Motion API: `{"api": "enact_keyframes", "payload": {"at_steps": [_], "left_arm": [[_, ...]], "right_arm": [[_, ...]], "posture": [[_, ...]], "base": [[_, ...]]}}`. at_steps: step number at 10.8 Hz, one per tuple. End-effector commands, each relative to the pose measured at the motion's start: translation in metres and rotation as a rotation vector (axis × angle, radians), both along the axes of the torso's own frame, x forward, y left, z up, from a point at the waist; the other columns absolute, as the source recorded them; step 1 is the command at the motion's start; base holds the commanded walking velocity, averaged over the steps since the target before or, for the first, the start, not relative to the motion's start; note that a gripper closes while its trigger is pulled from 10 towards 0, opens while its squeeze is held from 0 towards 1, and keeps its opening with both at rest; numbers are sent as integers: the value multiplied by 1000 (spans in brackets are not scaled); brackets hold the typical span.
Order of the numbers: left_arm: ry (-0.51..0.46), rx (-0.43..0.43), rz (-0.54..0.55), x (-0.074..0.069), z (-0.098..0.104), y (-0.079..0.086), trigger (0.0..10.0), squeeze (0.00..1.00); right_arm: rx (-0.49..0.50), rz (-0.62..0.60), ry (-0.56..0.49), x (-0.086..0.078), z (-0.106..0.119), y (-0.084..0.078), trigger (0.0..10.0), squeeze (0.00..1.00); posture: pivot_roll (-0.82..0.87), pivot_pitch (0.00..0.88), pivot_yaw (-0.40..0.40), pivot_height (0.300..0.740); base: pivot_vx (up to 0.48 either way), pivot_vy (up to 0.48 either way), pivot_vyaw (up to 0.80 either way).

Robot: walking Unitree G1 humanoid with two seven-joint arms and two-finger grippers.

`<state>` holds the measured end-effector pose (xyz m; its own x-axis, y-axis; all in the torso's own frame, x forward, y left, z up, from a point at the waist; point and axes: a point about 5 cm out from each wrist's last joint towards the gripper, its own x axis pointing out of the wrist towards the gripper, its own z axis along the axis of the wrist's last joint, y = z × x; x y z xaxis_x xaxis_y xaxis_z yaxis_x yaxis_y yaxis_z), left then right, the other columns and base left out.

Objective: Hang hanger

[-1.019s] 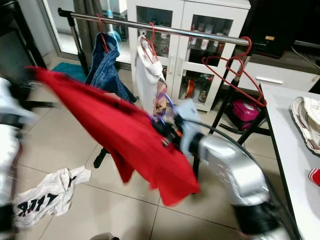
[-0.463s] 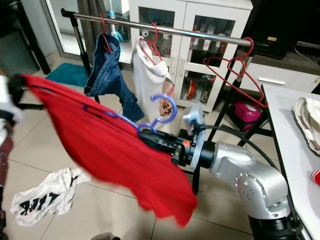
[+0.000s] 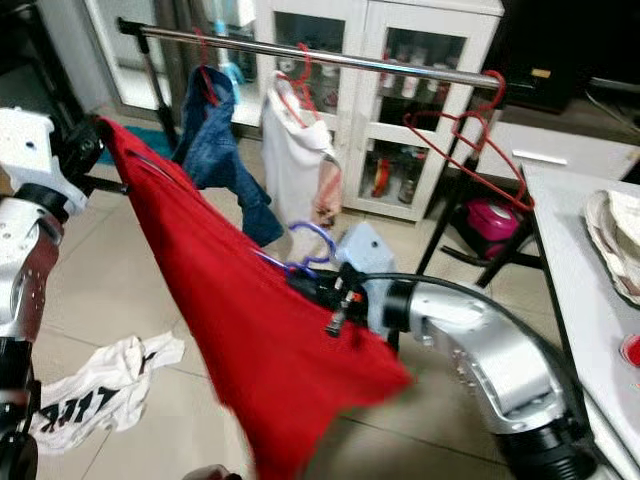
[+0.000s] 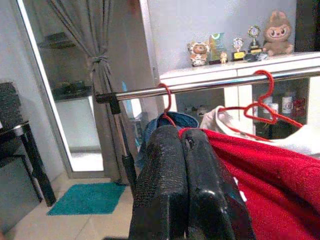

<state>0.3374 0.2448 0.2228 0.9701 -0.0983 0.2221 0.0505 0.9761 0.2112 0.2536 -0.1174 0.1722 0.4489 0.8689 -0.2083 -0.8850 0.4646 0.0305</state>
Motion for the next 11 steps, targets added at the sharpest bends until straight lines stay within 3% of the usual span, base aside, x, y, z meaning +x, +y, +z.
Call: {"api": "enact_keyframes", "payload": {"at_steps": [1,2,3,5,6,8,9,10,11], "left_arm": [[1,17,66,0,4,14,0,0],[26,30,108,-1,-3,22,0,0],[49,50,217,-3,-8,43,0,0],[79,33,273,-4,-15,57,0,0],[134,-15,255,-4,-28,55,0,0],[156,-25,199,-1,-36,43,0,0],[136,-15,169,1,-31,38,0,0],[103,-14,150,4,-21,36,0,0],[73,9,65,8,-8,24,0,0]], "right_arm": [[89,-33,-12,2,13,-9,0,0],[189,-57,-2,5,20,-16,0,0],[301,5,31,0,27,-25,0,0],[460,121,100,-11,36,-29,0,0],[500,214,129,-21,40,-25,0,0],[475,115,114,-15,35,-23,0,0],[232,52,80,-9,20,-21,0,0],[16,81,72,-12,5,-18,0,0],[-166,11,101,-4,-11,-19,0,0]], "posture": [[-61,0,35,740],[-68,0,40,740],[-65,0,37,740],[-63,0,34,740],[-66,0,38,740],[-69,0,44,740],[-72,0,46,740],[-72,0,45,740],[-69,0,43,740]], "base": [[0,0,0],[0,0,0],[0,0,0],[0,0,0],[0,0,0],[0,0,0],[0,0,0],[0,0,0],[0,0,0]]}}
